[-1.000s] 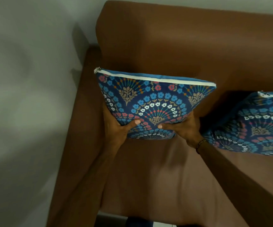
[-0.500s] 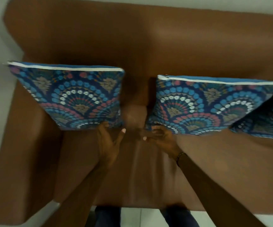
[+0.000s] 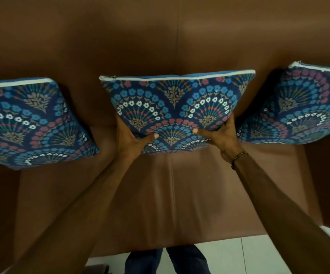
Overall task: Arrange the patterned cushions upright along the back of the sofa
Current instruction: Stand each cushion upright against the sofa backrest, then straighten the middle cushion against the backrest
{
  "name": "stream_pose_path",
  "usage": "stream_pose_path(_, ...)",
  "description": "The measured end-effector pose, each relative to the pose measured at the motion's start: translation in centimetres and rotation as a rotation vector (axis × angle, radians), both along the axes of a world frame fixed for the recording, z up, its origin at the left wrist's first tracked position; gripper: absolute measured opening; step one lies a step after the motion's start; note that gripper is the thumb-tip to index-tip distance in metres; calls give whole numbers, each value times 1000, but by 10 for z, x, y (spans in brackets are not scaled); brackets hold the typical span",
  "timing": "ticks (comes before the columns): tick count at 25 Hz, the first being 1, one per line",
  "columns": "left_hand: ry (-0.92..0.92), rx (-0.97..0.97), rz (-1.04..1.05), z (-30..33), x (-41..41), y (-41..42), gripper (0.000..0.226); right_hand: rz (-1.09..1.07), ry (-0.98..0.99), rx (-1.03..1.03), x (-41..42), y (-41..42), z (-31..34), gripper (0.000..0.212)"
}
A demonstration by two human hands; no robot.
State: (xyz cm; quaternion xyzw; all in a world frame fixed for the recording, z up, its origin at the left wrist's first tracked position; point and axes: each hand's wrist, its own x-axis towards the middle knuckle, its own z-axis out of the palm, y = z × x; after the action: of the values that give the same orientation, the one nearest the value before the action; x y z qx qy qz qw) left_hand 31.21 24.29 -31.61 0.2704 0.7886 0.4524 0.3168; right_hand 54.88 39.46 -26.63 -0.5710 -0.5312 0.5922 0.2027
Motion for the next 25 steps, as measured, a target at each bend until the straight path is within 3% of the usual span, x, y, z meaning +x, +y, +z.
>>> stream_pose_path(2,10,2,-13,-4,-1,-2,117,-37,10,24,2,-6,-8,114)
stream_pose_path(8,20,-102,79,-20,19,-21,136,-81,28,32,-1,-16,-32,97)
stream_pose_path(10,124,-163,171,-17,54,-35,112,-72,19,-18,9,-21,-27,101)
stream_pose_path(13,183,-130,79,2,119,-30,73,-96,-53,-3,51,-19,-14,100)
stream_pose_path(18,122,-64,-113,20,217,46,67,-385,-242,93,174,17,6,86)
stream_pose_path(22,-13,-14,-243,25,283,142,93,-521,-247,148,272,101,5,105)
stream_pose_path(25,-22,32,-265,27,318,212,123,-331,-110,124,323,182,-5,114)
